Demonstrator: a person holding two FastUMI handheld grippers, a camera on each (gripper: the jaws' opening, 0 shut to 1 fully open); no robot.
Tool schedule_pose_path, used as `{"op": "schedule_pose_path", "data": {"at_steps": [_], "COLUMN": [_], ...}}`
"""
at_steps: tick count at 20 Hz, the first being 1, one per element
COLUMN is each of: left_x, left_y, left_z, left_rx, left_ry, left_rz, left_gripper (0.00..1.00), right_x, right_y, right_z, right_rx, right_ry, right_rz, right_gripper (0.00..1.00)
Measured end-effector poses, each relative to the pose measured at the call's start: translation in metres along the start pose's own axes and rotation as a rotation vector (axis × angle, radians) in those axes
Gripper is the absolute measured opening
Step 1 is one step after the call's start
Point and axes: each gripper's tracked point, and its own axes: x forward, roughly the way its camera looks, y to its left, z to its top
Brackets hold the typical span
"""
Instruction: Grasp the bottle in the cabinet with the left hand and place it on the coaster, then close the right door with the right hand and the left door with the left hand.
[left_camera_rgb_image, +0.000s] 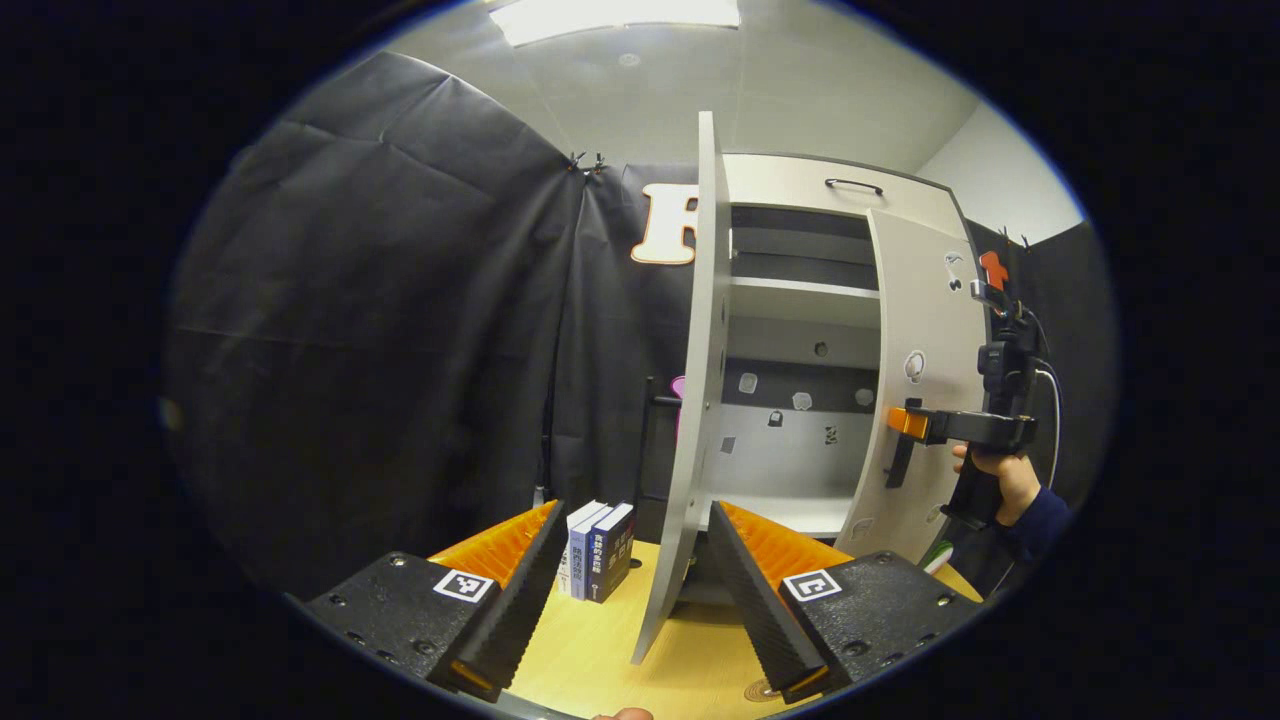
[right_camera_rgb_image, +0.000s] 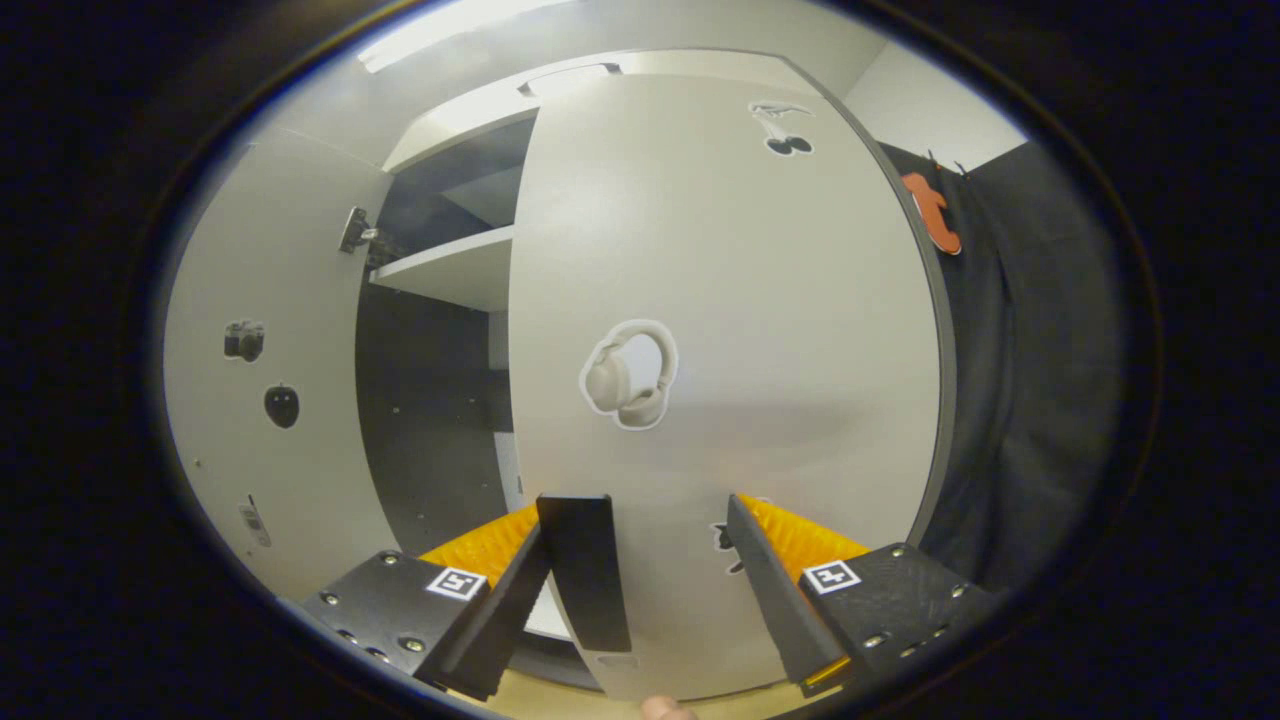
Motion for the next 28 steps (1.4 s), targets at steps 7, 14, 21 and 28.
{"op": "schedule_pose_path", "data": {"at_steps": [7, 14, 21, 28], "left_x": [0.033, 0.076, 0.11, 0.115], "left_y": [0.014, 0.025, 0.021, 0.007], "left_z": [0.019, 0.026, 0.04, 0.042], "left_rx": [-0.058, -0.079, -0.058, -0.05], "left_ry": [-0.035, -0.047, -0.068, -0.049], "left_rz": [-0.032, -0.102, -0.198, -0.263], "left_gripper": [0.9, 0.9, 0.93, 0.93], "right_x": [0.008, 0.008, -0.05, -0.086], "right_y": [0.0, 0.002, -0.005, -0.026], "right_z": [-0.001, -0.011, -0.005, -0.022], "right_rx": [-0.004, 0.023, 0.002, 0.028], "right_ry": [-0.023, -0.017, -0.07, -0.029], "right_rz": [-0.043, -0.055, -0.064, -0.069], "right_gripper": [0.97, 0.97, 1.0, 0.97]}}
